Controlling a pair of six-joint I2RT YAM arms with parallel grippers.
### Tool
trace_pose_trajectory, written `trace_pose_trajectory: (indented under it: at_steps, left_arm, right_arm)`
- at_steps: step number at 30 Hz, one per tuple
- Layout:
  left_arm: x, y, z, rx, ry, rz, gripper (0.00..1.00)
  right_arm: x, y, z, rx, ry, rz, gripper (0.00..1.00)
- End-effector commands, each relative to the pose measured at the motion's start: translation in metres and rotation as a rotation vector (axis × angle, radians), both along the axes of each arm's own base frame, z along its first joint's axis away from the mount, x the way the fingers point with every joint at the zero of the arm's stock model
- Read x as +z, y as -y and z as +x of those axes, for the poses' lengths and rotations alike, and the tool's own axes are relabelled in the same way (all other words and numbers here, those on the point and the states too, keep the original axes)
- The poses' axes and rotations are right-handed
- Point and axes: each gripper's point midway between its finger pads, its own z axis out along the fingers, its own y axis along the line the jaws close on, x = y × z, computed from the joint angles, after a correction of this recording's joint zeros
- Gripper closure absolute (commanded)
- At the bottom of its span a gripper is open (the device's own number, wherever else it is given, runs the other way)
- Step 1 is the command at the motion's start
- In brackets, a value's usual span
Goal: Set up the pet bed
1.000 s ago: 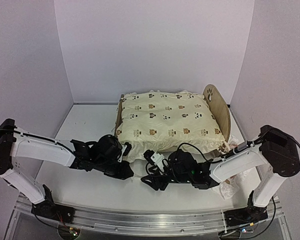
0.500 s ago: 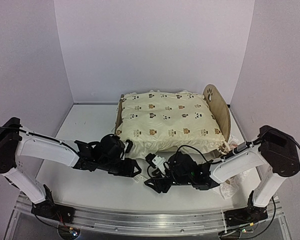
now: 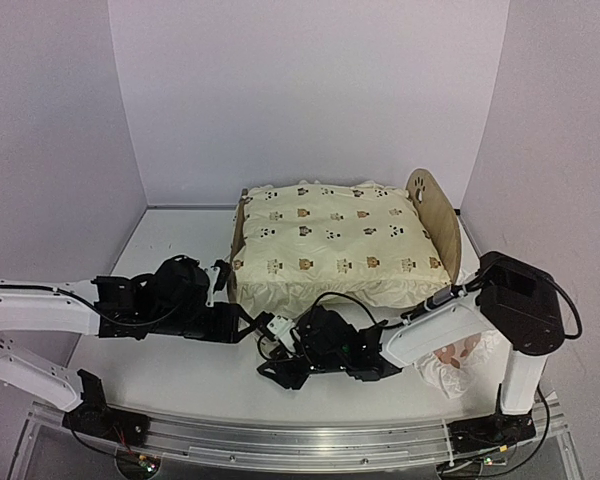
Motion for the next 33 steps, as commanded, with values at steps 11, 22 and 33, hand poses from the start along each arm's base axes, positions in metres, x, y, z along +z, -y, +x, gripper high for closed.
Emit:
trace_pose_trajectory:
  at_steps: [11, 22, 33]
  left_arm:
    - [-0.018, -0.037, -0.013, 0.053, -0.030, 0.078, 0.38]
    - [-0.020, -0.043, -0.012, 0.062, -0.022, 0.109, 0.41]
    - [-0.026, -0.038, -0.015, 0.042, -0.039, 0.098, 0.43]
  right_arm:
    - [-0.038, -0.003, 0.017, -0.052, 0.135, -0.213, 0.60]
    - [-0.006, 0.003, 0.016, -0.041, 0.189, -0.190, 0.57]
    - [-0.031, -0.007, 0.024, -0.040, 0.206, -0.249, 0.64]
